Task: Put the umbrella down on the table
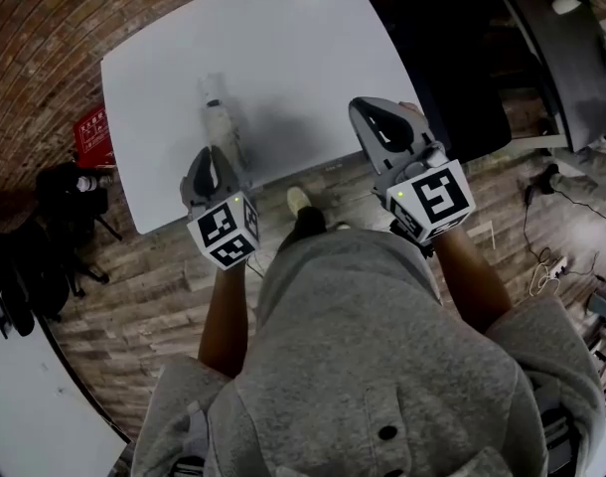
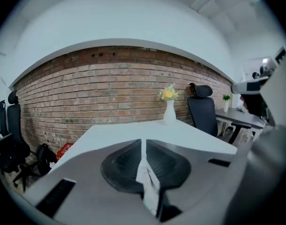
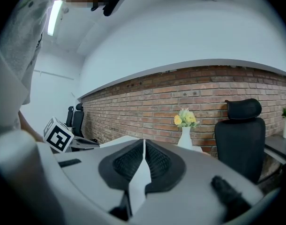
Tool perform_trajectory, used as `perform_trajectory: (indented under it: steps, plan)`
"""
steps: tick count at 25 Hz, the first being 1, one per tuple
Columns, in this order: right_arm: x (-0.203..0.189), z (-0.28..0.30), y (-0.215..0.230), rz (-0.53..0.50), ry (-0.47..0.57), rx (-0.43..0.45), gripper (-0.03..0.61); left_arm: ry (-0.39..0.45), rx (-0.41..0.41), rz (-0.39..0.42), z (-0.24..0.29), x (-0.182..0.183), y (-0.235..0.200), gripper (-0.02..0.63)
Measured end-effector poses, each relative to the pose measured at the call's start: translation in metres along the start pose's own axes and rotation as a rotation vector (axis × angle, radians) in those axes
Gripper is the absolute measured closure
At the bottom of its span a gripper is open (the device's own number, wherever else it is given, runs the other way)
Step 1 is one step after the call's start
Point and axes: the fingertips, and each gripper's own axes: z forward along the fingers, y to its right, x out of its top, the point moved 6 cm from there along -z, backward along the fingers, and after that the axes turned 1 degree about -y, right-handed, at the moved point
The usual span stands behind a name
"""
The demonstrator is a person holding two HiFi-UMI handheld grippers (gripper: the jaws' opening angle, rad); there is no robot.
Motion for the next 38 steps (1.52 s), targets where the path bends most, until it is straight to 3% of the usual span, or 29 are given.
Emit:
perform_trajectory:
  steps: [4, 12, 21, 38]
  plan:
    - [-0.007, -0.025, 0.0, 0.021, 0.001, 0.011, 0.548, 0.037, -0.002, -0.037, -0.03, 0.008, 0.024, 0.598]
    - [-0.012, -0.081, -0.007, 0.012, 0.012, 0.034, 0.548, 0.094, -0.05, -0.004, -0.099, 0.016, 0.072, 0.598]
    - [-0.026, -0.146, -0.023, -0.018, 0.035, 0.057, 0.548, 0.111, -0.069, -0.02, -0.167, -0.004, 0.114, 0.598]
    - [-0.029, -0.19, -0.036, -0.049, 0.08, 0.079, 0.548, 0.127, -0.068, -0.013, -0.214, -0.012, 0.141, 0.598]
